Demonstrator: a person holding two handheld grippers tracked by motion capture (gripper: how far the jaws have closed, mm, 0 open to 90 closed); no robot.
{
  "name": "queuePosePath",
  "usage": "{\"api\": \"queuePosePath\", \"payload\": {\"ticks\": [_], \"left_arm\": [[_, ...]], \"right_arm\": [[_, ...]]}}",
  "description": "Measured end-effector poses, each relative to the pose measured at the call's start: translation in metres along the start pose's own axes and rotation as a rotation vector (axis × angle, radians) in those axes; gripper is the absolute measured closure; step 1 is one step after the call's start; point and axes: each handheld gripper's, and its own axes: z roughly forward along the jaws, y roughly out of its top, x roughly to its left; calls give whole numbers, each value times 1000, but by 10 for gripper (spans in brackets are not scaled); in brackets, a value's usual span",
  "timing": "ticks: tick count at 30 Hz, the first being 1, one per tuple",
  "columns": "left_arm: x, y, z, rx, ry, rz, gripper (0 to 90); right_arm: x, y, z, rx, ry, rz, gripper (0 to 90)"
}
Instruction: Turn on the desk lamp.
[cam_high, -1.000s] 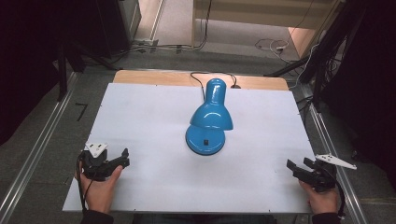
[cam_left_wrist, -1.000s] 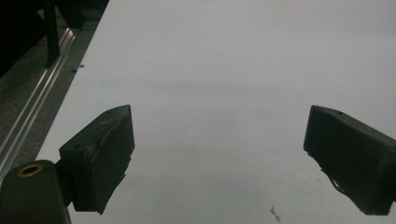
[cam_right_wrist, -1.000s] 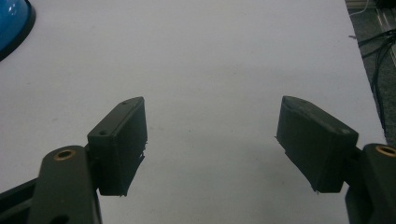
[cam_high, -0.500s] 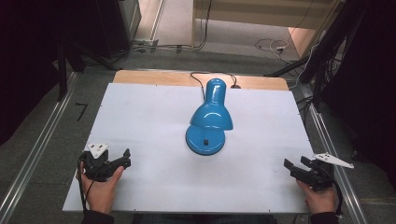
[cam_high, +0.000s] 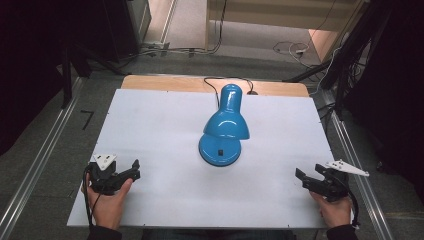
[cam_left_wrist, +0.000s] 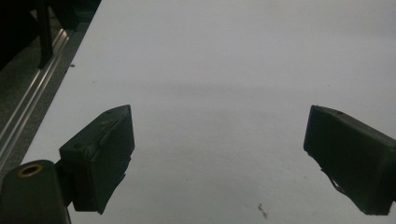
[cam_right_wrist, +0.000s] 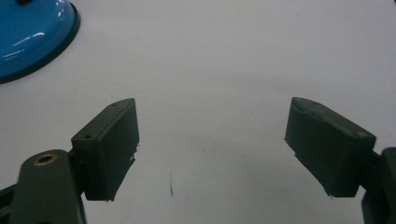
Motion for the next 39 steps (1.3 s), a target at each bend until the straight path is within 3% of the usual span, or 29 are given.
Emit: {"api": "queuePosePath", "payload": {"ticks": [39], "left_arm": [[2,-2,1,12,-2,-7,96]], "right_arm": [[60,22,33,-9,115,-102,157]]}}
